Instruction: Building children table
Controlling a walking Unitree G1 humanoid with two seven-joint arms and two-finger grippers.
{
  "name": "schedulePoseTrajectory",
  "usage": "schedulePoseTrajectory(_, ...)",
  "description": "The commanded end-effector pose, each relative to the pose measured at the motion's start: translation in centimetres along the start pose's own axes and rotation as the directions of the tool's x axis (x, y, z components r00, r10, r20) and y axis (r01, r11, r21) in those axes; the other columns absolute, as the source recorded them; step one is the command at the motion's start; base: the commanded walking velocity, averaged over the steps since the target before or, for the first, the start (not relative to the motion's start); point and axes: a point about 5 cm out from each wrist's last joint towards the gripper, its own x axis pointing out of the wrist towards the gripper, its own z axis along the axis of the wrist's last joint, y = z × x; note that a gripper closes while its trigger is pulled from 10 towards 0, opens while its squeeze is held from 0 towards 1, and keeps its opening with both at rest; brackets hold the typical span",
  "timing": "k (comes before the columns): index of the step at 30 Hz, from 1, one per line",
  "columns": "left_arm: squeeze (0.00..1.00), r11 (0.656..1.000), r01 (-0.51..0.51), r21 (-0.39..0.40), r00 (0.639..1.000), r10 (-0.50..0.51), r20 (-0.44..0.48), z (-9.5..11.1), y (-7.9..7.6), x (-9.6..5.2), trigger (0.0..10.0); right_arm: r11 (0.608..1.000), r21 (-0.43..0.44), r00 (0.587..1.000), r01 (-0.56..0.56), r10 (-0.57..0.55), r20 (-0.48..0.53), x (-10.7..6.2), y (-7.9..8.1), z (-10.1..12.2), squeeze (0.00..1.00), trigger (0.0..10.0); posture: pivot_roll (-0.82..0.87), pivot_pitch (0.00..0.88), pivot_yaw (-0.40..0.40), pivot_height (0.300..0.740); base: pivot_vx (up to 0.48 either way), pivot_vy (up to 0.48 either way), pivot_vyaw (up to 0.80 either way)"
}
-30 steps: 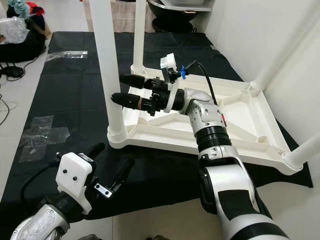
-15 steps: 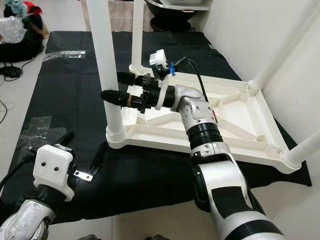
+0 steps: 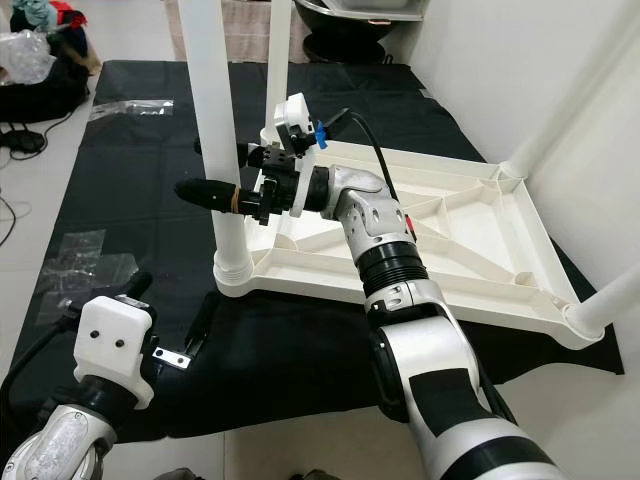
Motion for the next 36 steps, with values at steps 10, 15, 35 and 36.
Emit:
schedulePoseTrajectory(10,0.0,1.0,0.011,-0.004,1.0,-0.011,0.001,-0.1,-0.4,0.2,10.0,1.0,-0.024,0.999,-0.003,0.002,-0.041,1.2,0.0,-0.2,0.0,10.0,0.11,0.117,-0.134,0.74,0.0,0.0,0.0)
schedulePoseTrajectory(15,0.0,1.0,0.009,-0.003,1.0,-0.009,0.003,-0.1,-0.4,0.2,10.0,1.0,-0.024,0.998,-0.009,0.008,-0.055,1.2,-0.1,-0.3,0.0,10.0,0.11,0.118,-0.133,0.74,0.0,0.0,0.0)
schedulePoseTrajectory(35,0.0,1.0,-0.026,0.018,0.999,0.025,0.022,-0.1,0.6,0.9,10.0,0.999,-0.043,0.997,0.001,-0.004,-0.075,0.4,-0.3,-0.4,0.0,0.0,0.09,0.114,-0.119,0.74,0.0,0.0,0.0)
schedulePoseTrajectory(36,0.0,1.0,-0.026,0.018,0.999,0.025,0.022,-0.1,0.6,0.9,10.0,0.999,-0.043,0.997,0.001,-0.004,-0.075,0.4,-0.3,-0.4,0.0,0.0,0.09,0.114,-0.119,0.74,0.0,0.0,0.0)
